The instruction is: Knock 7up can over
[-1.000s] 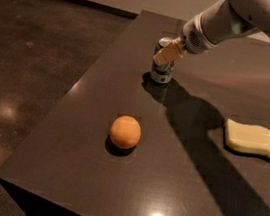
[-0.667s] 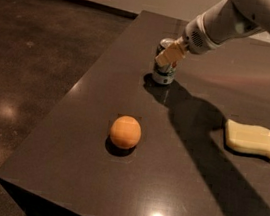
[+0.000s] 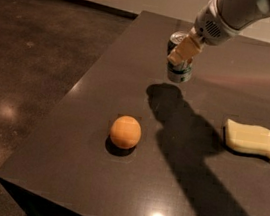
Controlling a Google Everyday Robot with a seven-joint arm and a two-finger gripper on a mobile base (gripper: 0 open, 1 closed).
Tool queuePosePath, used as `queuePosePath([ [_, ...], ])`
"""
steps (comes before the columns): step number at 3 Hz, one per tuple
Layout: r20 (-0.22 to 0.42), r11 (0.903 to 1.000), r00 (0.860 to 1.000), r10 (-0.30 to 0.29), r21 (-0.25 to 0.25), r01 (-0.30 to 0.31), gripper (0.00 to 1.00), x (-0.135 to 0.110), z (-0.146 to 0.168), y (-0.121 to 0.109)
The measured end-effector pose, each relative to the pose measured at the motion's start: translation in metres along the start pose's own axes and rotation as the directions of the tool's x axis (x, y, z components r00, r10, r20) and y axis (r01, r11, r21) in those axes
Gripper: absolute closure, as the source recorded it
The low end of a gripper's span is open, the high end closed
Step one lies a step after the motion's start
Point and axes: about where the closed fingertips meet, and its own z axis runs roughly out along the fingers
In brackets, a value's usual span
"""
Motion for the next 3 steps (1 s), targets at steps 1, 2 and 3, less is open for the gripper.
queuePosePath([
  [1,-0.106,0.9959,0.990,-0.089,0.008,0.090,1.00,0.009,-0.013,0.008],
  [2,-0.210,0.9856,0.963,-0.169,-0.031,0.167,1.00,0.018,-0.008,0.013],
  [3,-0.287,0.9702,0.927,-0.242,-0.079,0.229,1.00,0.023,0.001,0.016],
])
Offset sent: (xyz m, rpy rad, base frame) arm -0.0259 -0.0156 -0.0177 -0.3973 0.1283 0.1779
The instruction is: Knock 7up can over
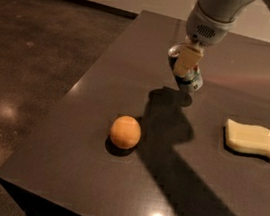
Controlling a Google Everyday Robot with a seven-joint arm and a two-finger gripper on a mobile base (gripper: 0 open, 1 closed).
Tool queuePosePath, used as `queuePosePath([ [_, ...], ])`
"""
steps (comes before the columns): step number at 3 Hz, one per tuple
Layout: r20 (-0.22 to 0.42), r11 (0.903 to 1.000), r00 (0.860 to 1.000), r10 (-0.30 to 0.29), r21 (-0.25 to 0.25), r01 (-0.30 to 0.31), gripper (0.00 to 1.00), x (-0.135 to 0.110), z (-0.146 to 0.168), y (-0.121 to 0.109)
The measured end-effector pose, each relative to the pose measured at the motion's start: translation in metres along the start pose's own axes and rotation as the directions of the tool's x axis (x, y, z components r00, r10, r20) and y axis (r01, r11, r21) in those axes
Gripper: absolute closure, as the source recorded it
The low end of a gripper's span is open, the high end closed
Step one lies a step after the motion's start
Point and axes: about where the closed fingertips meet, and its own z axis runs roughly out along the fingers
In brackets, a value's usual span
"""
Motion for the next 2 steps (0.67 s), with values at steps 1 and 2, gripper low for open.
queuePosePath([
  [1,-0.072,0.9983,0.996,-0.057,-0.017,0.056,0.90,-0.0010,0.0097,0.0019],
  [2,-0.147,0.9947,0.984,-0.102,-0.019,0.101,0.66,-0.0013,0.0186,0.0046],
])
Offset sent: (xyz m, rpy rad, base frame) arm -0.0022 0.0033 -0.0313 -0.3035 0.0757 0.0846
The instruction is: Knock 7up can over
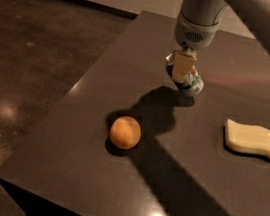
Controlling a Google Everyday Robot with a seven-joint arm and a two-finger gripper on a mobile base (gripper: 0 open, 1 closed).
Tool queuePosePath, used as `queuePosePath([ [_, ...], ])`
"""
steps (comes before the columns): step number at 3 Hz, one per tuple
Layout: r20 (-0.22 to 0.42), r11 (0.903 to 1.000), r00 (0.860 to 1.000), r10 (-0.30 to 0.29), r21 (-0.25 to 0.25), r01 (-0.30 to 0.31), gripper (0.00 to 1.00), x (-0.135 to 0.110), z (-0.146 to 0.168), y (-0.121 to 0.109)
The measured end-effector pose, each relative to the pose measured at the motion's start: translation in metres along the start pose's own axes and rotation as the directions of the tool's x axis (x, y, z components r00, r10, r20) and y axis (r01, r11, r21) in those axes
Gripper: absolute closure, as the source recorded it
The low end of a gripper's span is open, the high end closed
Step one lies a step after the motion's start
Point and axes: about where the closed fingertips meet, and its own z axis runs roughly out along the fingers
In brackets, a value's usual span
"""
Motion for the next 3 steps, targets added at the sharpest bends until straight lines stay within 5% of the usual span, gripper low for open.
queuePosePath([
  [2,-0.110,0.9946,0.989,-0.103,-0.002,0.104,0.12,-0.0038,0.0126,0.0100],
  [3,-0.102,0.9948,0.990,-0.100,0.008,0.102,0.00,-0.0051,0.0127,0.0077],
])
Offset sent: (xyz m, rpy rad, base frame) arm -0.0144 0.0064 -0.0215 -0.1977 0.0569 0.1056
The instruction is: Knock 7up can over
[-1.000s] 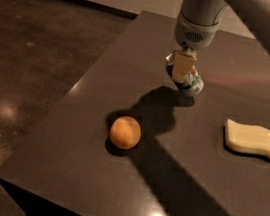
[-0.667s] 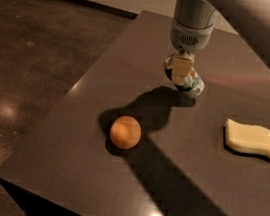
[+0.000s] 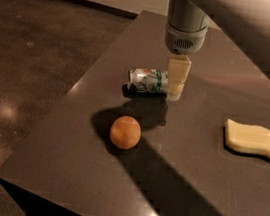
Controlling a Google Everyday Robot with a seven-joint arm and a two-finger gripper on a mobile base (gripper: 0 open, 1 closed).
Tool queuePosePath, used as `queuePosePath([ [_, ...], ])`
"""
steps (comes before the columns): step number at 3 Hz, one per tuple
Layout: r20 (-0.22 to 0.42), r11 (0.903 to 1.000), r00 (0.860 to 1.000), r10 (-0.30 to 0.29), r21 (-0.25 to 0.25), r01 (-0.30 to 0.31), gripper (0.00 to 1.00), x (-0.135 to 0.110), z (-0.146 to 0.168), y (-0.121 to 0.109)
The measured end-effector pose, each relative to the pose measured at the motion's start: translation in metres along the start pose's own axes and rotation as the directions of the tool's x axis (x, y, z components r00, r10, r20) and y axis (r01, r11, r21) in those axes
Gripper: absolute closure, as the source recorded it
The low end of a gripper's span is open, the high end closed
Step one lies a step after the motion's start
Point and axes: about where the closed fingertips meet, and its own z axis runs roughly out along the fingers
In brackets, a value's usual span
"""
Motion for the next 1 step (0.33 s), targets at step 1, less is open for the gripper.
queuePosePath([
  [1,0.000,1.0000,1.000,0.000,0.000,0.000,0.00,0.0000,0.0000,0.0000],
])
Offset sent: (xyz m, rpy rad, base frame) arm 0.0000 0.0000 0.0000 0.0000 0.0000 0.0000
